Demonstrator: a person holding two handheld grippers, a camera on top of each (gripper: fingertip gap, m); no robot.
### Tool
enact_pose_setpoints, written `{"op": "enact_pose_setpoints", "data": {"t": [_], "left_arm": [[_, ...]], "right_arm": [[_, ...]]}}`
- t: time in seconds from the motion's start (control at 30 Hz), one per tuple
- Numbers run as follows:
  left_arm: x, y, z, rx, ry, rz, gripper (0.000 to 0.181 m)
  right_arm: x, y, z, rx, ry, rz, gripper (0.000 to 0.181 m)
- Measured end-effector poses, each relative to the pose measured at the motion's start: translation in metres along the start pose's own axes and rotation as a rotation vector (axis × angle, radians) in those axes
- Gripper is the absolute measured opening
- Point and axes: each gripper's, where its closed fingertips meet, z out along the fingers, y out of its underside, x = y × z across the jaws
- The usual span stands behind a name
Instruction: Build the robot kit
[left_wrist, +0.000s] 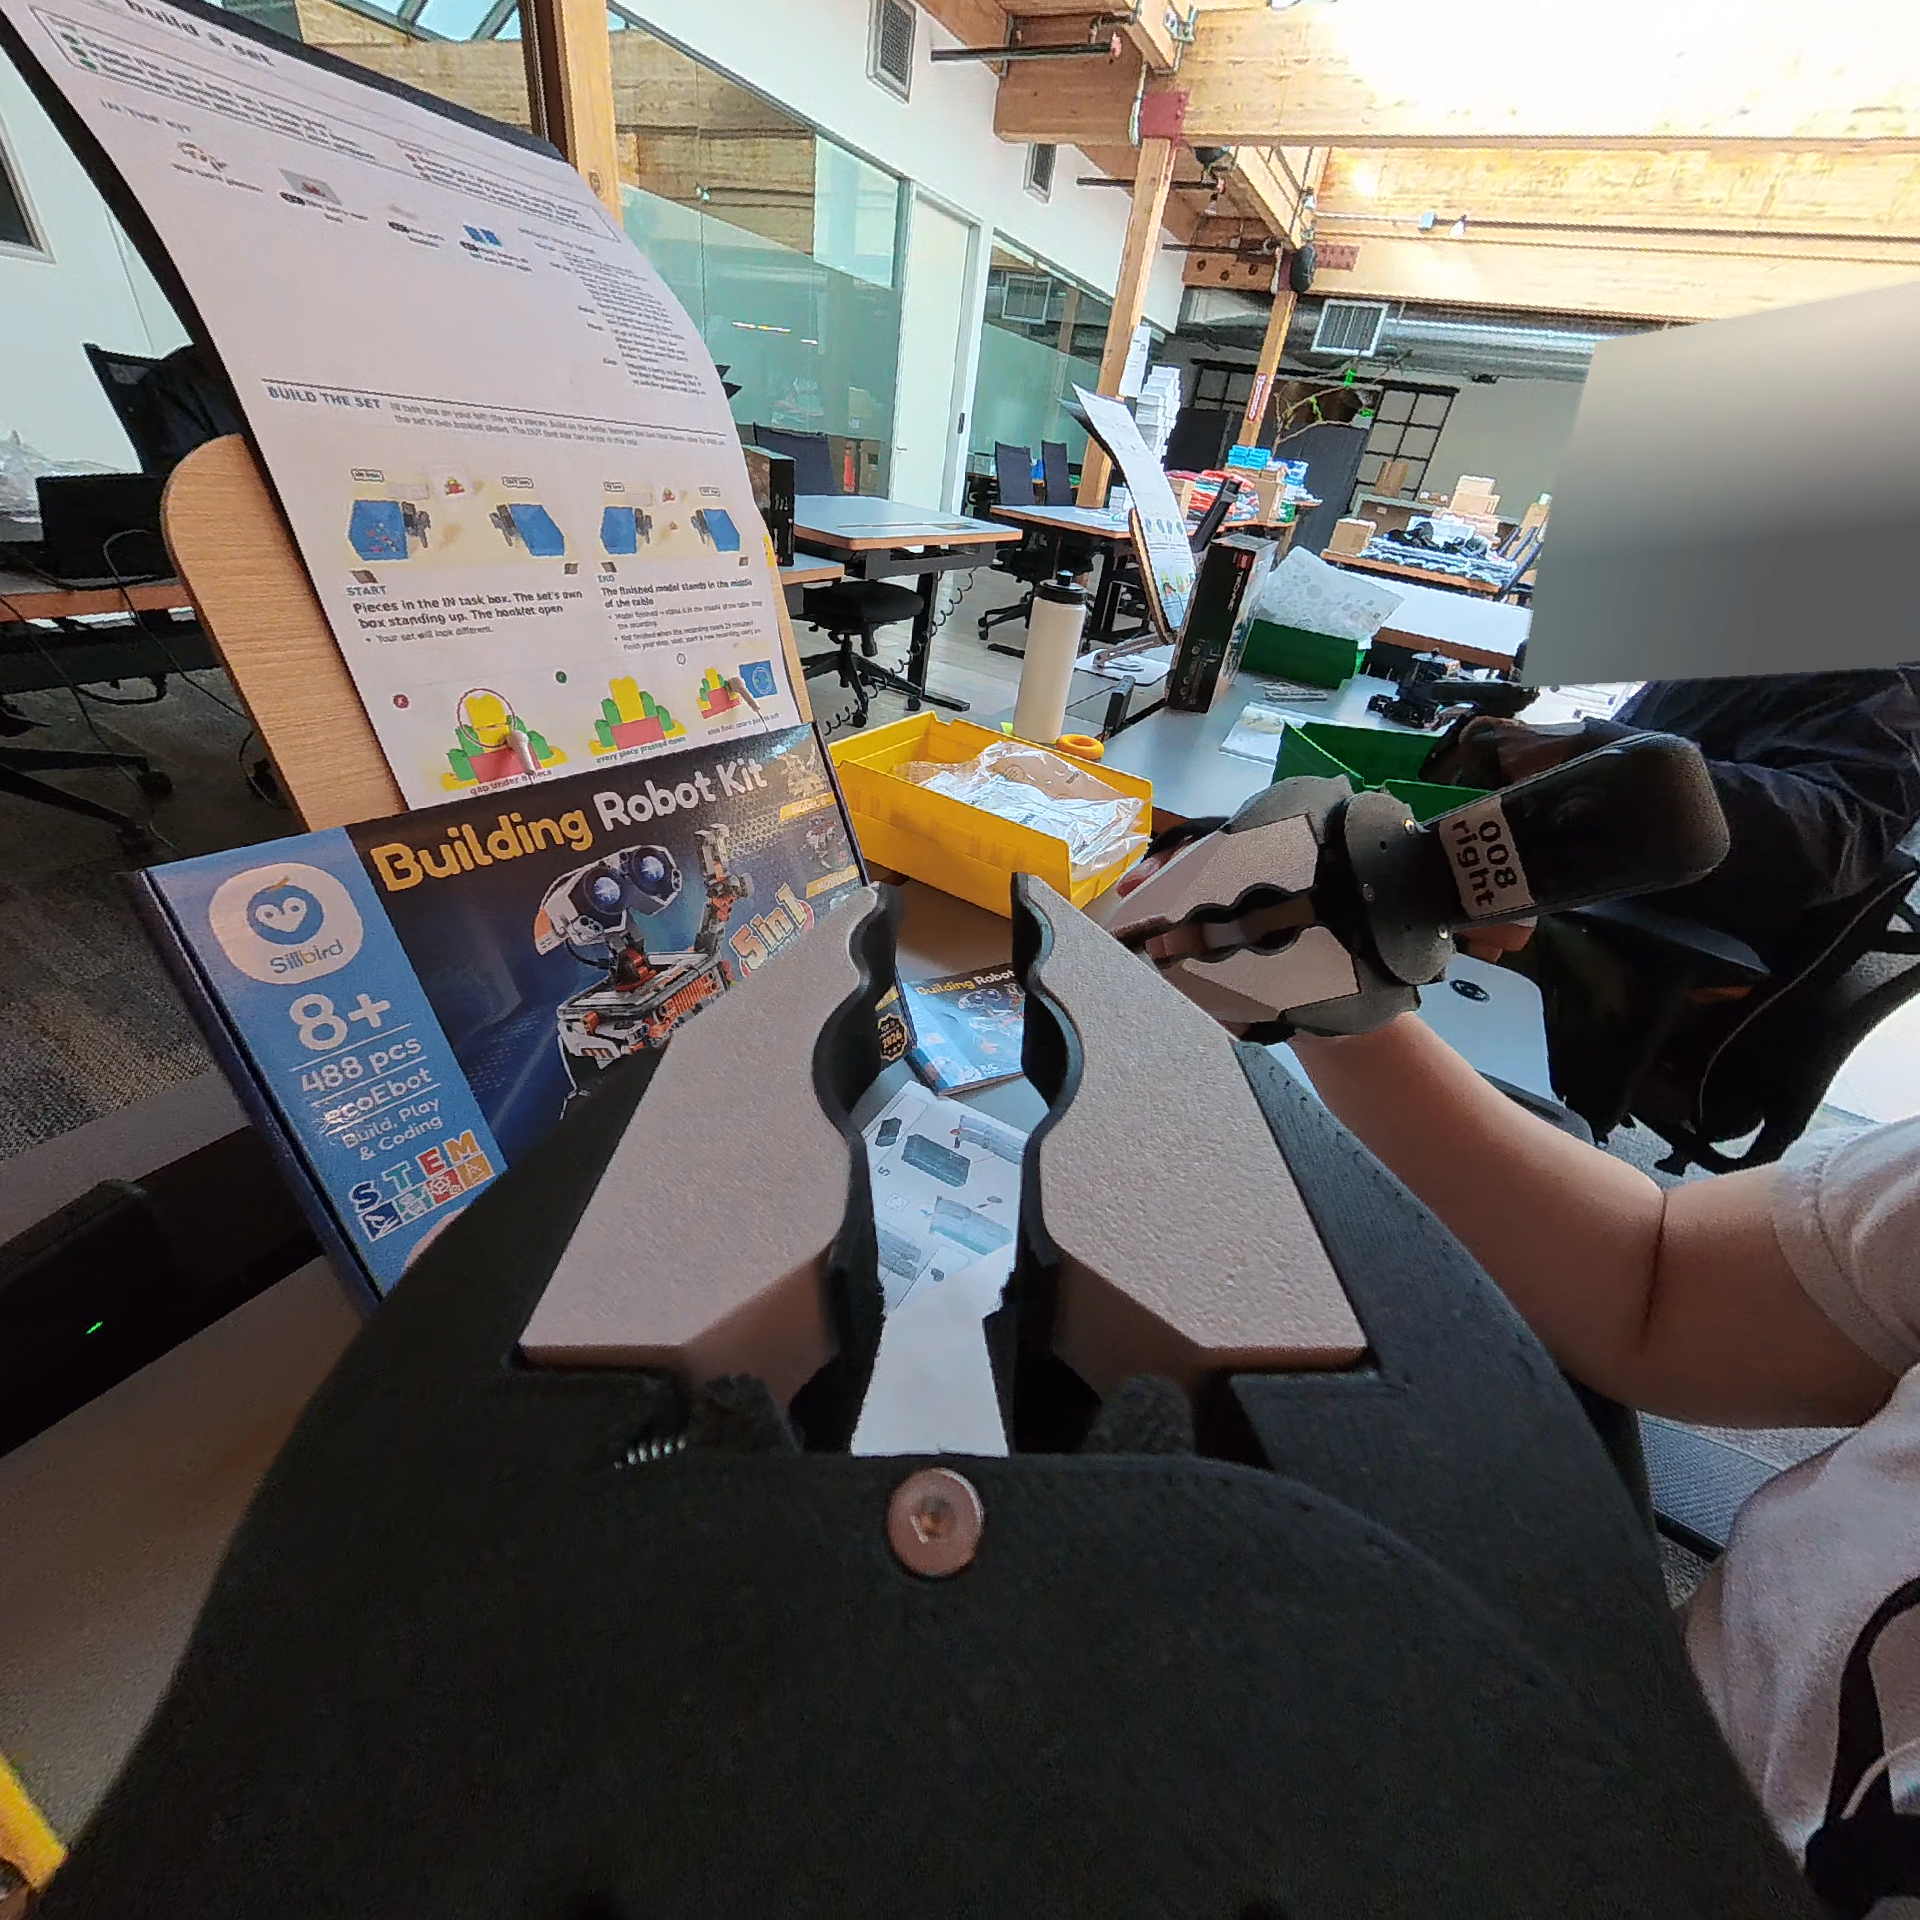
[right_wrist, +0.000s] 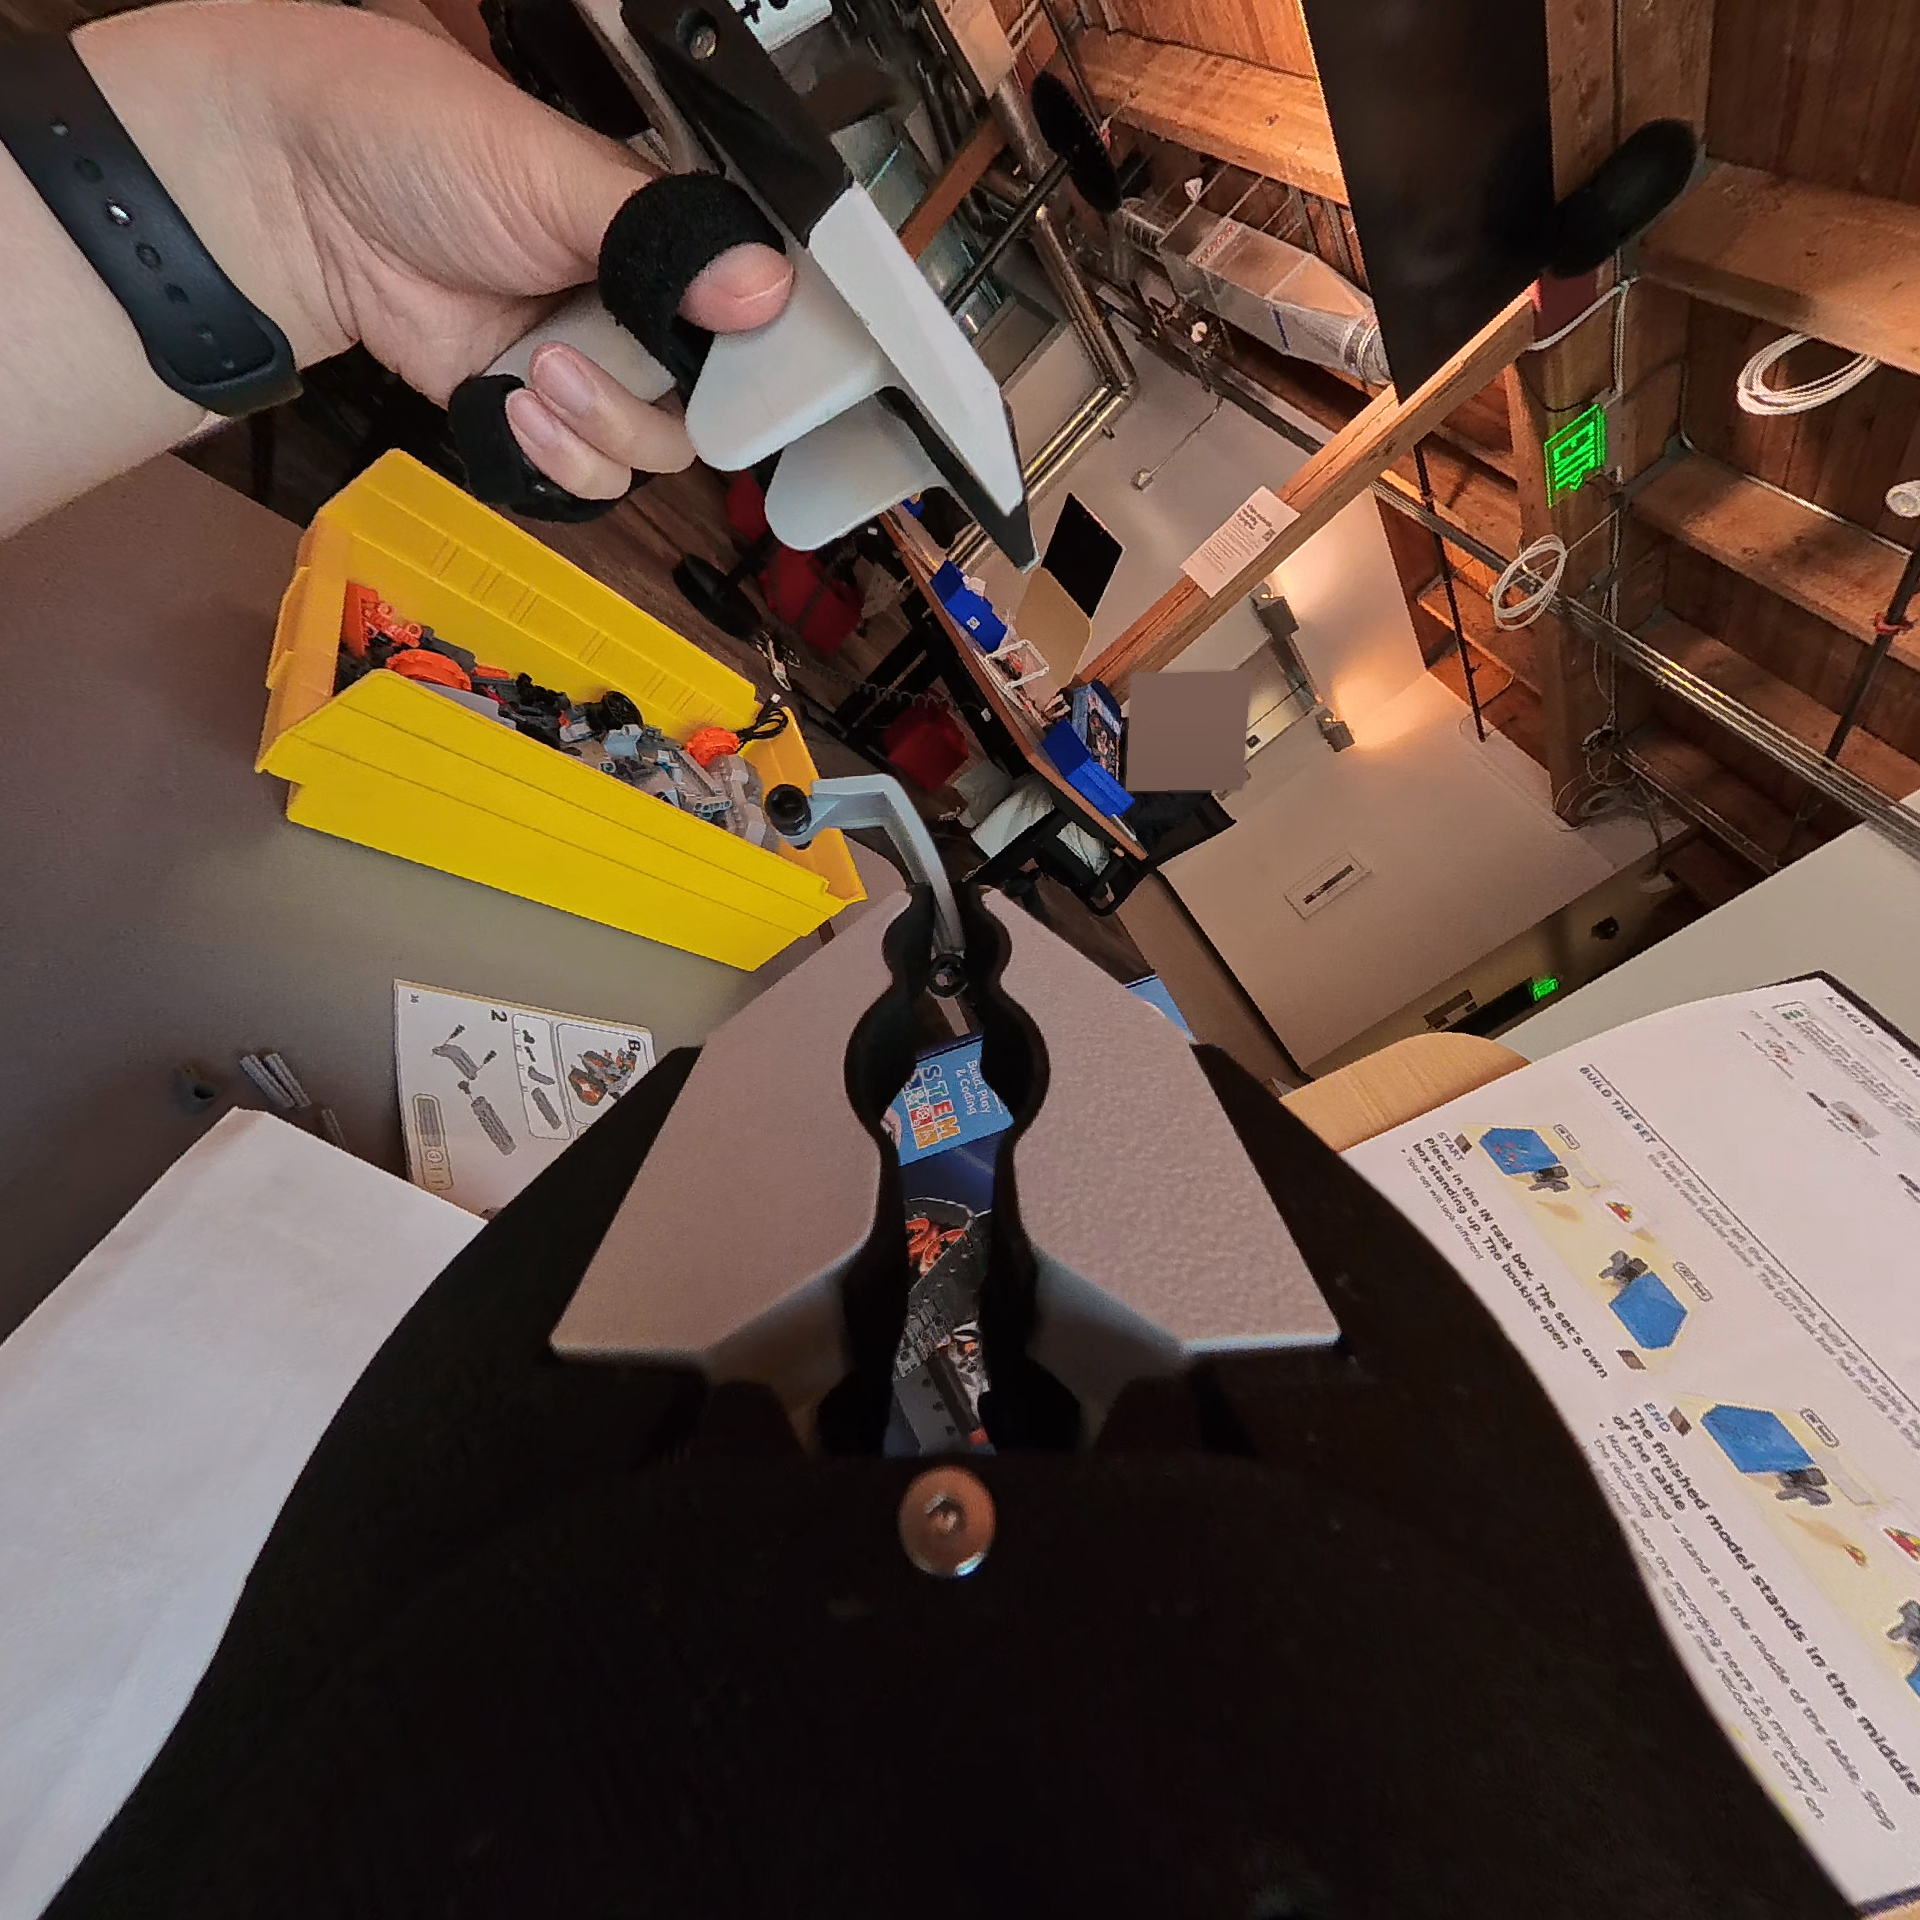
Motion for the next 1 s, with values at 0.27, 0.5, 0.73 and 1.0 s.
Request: {"op": "enact_pose_setpoints", "data": {"t": [0.27,0.5,0.73,1.0], "left_arm": [[-0.003,-0.001,-0.004,0.007,-0.013,-0.004,0.02],[-0.003,-0.002,-0.006,0.011,-0.02,0.001,0.019],[-0.004,-0.001,-0.006,0.007,-0.02,-0.004,0.02],[-0.006,-0.001,-0.007,0.006,-0.03,-0.003,0.02]], "right_arm": [[-0.005,-0.002,-0.001,0.04,-0.022,-0.009,0.004],[-0.014,-0.014,-0.009,0.211,-0.055,-0.086,0.003],[-0.009,0.004,-0.01,0.183,0.039,-0.274,0.003],[-0.012,0.014,-0.005,0.132,0.044,-0.326,0.003]]}}
